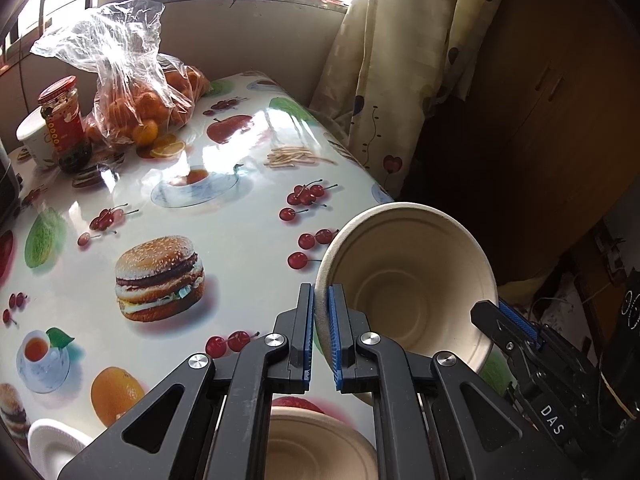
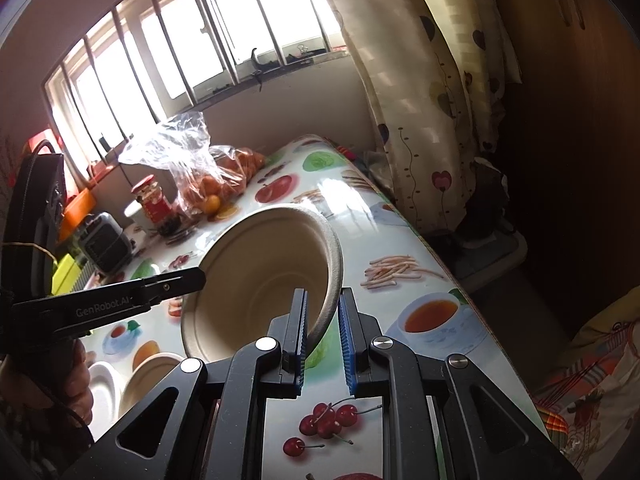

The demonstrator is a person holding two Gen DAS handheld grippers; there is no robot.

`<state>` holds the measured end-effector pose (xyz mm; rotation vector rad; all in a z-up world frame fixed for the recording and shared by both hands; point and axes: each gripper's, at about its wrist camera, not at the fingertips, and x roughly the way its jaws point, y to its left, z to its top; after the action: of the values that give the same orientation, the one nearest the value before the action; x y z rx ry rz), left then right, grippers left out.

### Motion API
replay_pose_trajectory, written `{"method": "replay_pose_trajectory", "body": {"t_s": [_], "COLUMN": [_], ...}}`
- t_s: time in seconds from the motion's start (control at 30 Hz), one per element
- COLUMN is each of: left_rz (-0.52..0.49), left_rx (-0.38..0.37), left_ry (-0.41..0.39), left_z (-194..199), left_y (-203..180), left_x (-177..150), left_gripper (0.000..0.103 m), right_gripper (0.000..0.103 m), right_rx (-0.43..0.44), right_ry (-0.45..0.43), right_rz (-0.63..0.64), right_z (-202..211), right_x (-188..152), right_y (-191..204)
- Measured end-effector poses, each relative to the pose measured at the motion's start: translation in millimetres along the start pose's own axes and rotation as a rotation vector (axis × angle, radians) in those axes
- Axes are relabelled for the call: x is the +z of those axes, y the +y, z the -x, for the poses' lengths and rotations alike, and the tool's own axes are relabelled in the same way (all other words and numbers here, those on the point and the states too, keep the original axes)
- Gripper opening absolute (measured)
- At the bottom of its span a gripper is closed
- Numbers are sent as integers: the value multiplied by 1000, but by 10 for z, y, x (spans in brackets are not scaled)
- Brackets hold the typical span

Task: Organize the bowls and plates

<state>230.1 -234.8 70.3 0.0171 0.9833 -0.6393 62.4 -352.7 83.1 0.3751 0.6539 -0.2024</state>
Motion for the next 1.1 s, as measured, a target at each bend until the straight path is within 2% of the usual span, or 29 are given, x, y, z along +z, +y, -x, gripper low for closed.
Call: {"method": "replay_pose_trajectory", "body": {"t_s": [0.43, 1.1], "left_rz": [10, 51], "left_rx": [-4, -4], "left_ry": [-35, -73], "left_z": [283, 658], "left_y": [80, 300], "left_x": [-163, -497], "left_gripper": [8, 8], "right_gripper": [15, 15], "right_rx": [30, 73], "right_ry": [-33, -23], "right_rz": [17, 45], "right_z": [236, 404], "right_x": [-98, -342], "right_y": [198, 482]}}
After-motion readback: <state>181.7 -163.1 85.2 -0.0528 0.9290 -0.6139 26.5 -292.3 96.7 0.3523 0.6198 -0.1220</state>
